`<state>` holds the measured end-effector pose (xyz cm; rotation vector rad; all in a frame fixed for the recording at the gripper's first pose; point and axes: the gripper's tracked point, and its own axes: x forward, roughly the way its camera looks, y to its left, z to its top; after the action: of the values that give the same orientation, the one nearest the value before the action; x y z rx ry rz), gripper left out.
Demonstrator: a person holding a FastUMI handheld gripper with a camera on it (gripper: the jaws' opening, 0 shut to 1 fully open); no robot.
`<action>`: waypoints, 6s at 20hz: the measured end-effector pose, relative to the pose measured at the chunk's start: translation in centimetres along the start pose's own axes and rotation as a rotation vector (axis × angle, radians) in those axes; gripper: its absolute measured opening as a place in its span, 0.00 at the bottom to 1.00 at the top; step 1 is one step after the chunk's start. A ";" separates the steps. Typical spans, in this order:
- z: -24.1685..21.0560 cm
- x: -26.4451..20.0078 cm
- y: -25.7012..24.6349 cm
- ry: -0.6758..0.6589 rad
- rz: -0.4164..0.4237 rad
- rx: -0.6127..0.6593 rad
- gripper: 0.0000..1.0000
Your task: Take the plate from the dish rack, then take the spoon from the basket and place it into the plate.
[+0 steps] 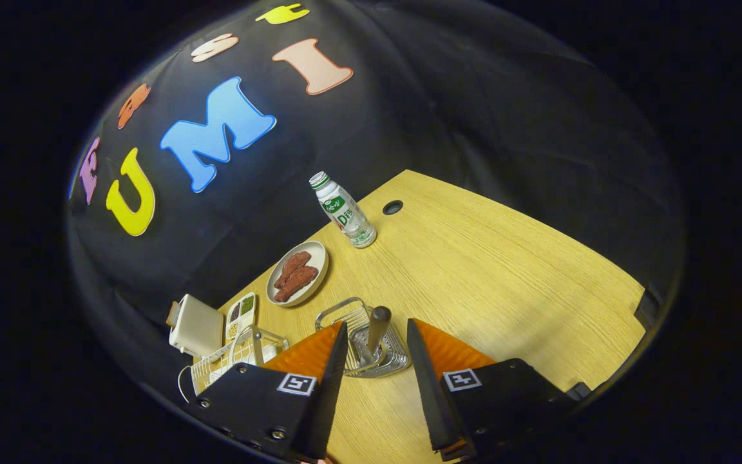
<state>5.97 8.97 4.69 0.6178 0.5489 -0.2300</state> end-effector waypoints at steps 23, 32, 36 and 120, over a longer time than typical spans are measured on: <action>5.6 -1.8 2.3 -0.043 0.028 -0.107 0.06; 6.1 -7.7 6.7 -0.050 0.149 -0.127 0.05; 2.1 -9.3 9.4 0.011 0.212 -0.170 0.05; 3.6 -20.1 17.6 -0.481 0.273 -0.610 0.73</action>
<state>-2.90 21.67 26.80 0.0285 0.0489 0.0547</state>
